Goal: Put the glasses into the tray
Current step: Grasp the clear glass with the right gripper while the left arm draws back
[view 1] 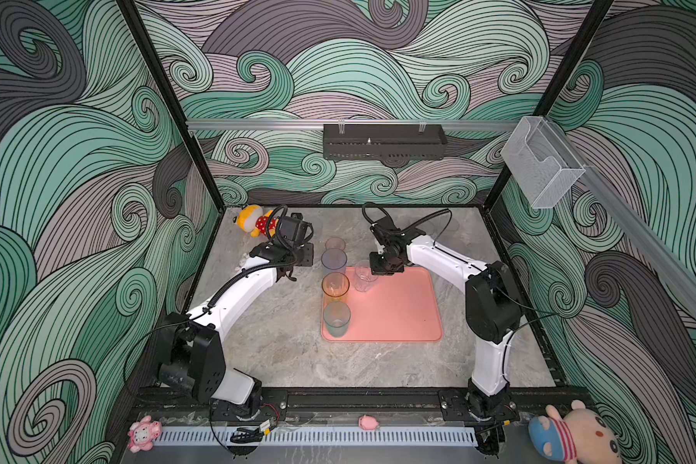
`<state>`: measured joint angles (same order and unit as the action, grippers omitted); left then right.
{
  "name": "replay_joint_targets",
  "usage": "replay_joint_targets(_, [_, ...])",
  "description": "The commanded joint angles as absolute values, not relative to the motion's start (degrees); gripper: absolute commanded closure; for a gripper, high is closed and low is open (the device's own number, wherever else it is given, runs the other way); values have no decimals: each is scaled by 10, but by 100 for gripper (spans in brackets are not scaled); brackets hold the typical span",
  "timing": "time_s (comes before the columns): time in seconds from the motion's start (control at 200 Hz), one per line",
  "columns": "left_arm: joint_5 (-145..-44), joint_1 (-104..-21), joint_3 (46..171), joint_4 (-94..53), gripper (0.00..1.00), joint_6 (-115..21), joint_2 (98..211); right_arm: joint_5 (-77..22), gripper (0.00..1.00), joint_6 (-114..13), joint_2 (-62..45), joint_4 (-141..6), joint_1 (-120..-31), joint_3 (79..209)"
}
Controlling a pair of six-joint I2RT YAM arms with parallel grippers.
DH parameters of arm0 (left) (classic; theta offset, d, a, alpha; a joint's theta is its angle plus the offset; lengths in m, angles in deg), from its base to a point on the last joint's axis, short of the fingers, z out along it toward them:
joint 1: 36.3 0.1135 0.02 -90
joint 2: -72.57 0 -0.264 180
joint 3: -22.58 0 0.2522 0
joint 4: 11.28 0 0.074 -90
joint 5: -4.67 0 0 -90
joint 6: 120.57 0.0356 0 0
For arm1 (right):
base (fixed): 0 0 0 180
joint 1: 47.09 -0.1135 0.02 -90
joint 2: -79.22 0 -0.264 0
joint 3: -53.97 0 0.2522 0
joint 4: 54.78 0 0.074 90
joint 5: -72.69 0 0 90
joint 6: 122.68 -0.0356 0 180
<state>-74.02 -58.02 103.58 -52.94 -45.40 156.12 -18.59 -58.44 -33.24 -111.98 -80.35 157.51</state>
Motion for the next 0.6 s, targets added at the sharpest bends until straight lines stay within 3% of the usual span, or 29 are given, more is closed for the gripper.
replay_joint_targets(0.0, [-745, -575, 1040, -522, 59, -462, 1572, -152, 92, -587, -346, -1140, -806, 1595])
replay_joint_targets(0.595, [-767, -562, 1048, -538, 59, -471, 1587, -120, 89, -594, -391, -1151, -824, 1645])
